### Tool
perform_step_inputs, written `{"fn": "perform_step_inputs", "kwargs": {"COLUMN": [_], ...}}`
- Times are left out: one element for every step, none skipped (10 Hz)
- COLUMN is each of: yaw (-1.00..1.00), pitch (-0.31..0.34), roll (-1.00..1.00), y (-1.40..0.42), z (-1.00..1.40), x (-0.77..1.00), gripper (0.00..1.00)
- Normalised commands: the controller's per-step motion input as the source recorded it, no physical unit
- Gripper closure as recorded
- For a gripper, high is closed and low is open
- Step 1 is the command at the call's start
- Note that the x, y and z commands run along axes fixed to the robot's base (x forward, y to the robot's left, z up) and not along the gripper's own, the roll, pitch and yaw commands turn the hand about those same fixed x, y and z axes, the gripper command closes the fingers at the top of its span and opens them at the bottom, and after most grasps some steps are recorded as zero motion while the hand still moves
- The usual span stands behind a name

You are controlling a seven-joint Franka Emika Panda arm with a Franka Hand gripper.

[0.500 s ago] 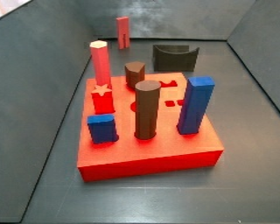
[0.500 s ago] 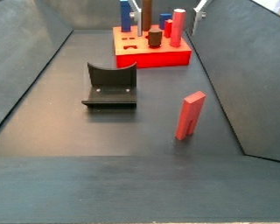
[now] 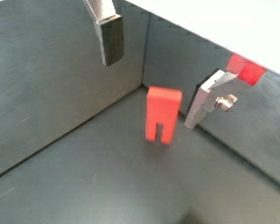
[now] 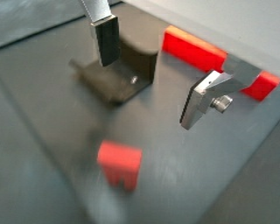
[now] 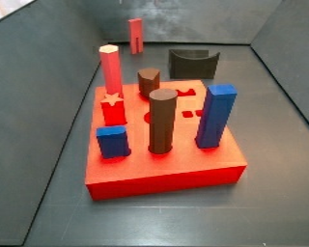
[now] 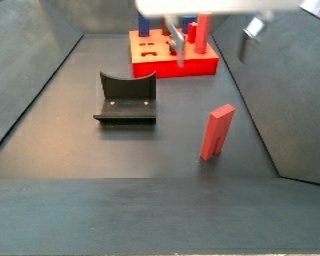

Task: Pick up the double-square object. Move up. Move to above the board. Insert the double-square object.
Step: Pick up the double-square object.

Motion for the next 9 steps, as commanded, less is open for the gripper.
{"fn": "perform_step_inputs", "kwargs": {"yaw": [0.73,0.85,0.75,0.57,0.48,-0.05,0.0,0.19,0.23], "pitch": [-0.03,0.0,0.0,0.0,0.0,0.0,-0.029,-0.097,-0.086], "roll": [-0.12,-0.19,-0.18,-0.19,-0.18,0.0,0.0,0.0,0.0], "y": [0.48,0.27,0.2,0.17,0.27,0.07,0.1,0.1,0.07], "z": [-0.44,-0.65,-0.63,-0.63,-0.51,0.0,-0.4,-0.78,-0.73], "x": [-0.31,-0.27,-0.01,0.17,0.12,-0.11,0.0,0.0,0.0], "gripper": [0.0,0.0,0.0,0.0,0.0,0.0,0.0,0.0,0.0]}}
